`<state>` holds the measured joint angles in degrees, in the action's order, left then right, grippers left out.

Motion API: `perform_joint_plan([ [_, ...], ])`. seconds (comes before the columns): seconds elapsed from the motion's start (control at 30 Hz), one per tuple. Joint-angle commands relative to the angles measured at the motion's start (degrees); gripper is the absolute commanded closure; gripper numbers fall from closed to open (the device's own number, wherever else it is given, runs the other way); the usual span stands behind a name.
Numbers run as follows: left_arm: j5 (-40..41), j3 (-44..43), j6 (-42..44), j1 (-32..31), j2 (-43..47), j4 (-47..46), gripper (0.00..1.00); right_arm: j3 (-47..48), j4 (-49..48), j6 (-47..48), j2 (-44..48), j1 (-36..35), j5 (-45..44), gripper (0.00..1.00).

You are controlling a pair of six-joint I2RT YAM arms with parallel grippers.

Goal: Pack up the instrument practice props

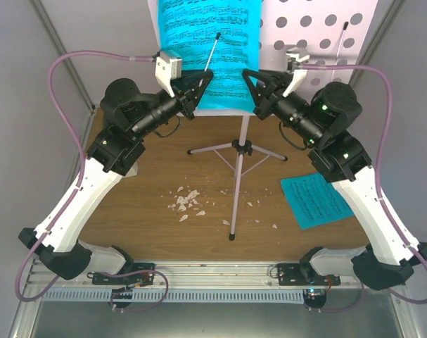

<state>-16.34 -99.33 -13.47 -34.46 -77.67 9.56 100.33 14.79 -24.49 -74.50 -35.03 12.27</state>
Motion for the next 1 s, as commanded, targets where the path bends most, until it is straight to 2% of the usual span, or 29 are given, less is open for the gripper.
perform_joint_plan([
  [0.0,1.9,1.8,-0.2,0.0,2.5,-4.3,1.00,-3.1,-7.5,-1.9,6.2,0.5,-6.5,0.99],
  [0.2,2.8,4.1,-1.1,0.0,3.5,-7.3,1.00,-11.1,-14.3,-2.8,15.9,0.5,-16.8,1.00],
  [0.4,1.7,6.3,-1.1,0.0,4.4,-10.2,1.00,-16.5,-16.8,-1.9,24.2,0.6,-27.1,0.99],
  [0.6,0.8,7.8,-0.8,0.0,4.9,-13.2,1.00,-17.9,-16.0,-0.3,28.5,0.5,-31.5,0.99],
  [0.7,0.7,8.0,-0.8,0.1,4.9,-13.5,1.00,-17.2,-15.1,0.4,29.2,0.6,-30.2,0.99],
  [0.83,0.6,7.6,-0.9,0.1,4.6,-12.7,1.00,-14.7,-10.6,1.8,28.9,0.6,-22.0,0.99],
  [0.97,1.0,7.5,-0.6,0.2,4.7,-11.7,0.83,-12.3,-4.4,1.6,28.2,0.6,-10.8,1.00],
])
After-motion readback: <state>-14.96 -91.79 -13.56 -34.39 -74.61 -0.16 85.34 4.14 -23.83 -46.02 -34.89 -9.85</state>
